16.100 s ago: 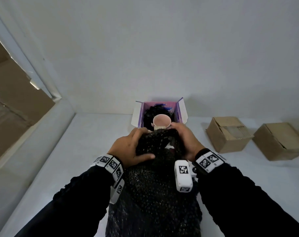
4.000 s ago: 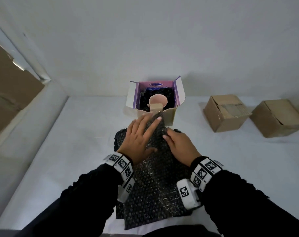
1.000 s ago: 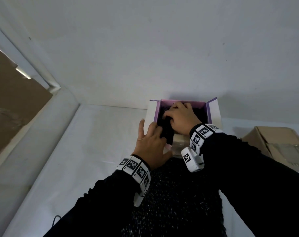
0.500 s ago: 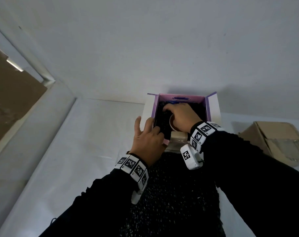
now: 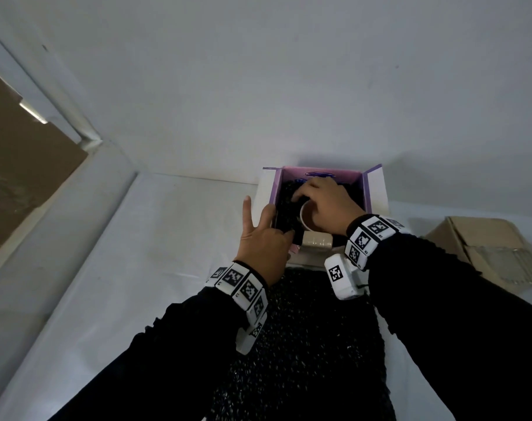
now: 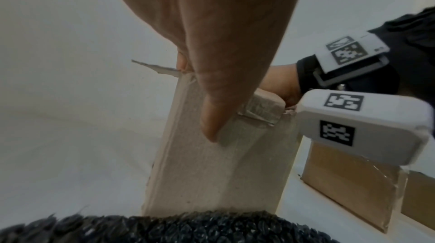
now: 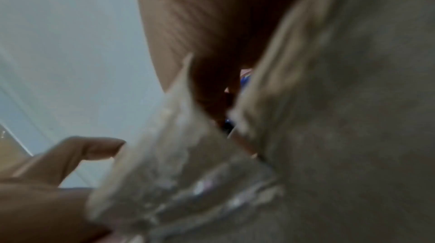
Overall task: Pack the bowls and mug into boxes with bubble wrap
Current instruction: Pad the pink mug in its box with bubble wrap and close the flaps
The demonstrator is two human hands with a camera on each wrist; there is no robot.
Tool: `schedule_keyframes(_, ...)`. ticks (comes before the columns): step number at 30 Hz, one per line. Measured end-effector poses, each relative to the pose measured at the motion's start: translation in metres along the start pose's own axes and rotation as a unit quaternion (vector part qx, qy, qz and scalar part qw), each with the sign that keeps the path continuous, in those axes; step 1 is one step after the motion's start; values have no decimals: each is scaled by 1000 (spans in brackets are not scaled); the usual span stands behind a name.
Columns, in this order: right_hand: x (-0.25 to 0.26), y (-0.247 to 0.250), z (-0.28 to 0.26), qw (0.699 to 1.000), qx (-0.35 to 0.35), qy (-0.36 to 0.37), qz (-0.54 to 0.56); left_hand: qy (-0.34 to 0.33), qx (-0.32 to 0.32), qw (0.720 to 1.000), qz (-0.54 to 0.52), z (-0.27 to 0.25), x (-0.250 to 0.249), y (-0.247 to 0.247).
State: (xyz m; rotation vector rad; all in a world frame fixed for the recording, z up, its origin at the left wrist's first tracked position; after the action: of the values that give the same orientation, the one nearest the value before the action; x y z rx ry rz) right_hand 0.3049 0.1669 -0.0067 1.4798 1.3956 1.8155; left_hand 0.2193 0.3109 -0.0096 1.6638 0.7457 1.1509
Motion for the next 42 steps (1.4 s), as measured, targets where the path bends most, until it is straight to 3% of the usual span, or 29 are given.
schedule_keyframes(6,5,0,-37,993,31,73,-82,10,4,1000,-3,-10,-2,-7)
schedule_keyframes(11,17,-4,-47,975,84,68,-194,20,-29,999,-3,-10,0,-7)
schedule_keyframes(16,12,5,-59,992,19,41,-117,8,-23,1000,-12,-12,2,-3)
schedule_keyframes(23,5,7,-81,987,83,5,-134,14,8,1000,-11,1,-3,4)
schedule_keyframes(27,2,16,-95,996,4,18,-91,5,-16,1000,-2,-5,-1,4)
schedule_keyframes(33,6,21,-152,968,-237,72,26,-18,-125,986,-106,-39,4,-4)
schedule_keyframes(35,6,8,-173,960,-268,38,69,-22,-157,975,-153,-52,4,-6)
schedule_keyframes(38,-4,-33,-197,971,-206,-73,93,-36,-179,968,-172,-73,-6,-15)
schedule_keyframes(40,-11,-66,-209,975,-141,-158,63,-43,-129,975,-178,-87,-16,-26)
schedule_keyframes(42,-15,-94,-221,962,-79,-256,49,-55,-37,983,-170,-100,-28,-39)
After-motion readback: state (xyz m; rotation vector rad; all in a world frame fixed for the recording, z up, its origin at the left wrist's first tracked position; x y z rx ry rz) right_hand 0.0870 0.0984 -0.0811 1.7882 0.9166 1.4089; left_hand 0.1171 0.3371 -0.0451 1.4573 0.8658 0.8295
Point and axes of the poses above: each hand's wrist, its own z-axis towards the middle knuckle, its own y-axis out of the back of the hand, x = y × z, the point moved 3 cm from there along z, towards the middle knuckle, and after that the axes turned 8 degrees about z, right-handed, at the moved point
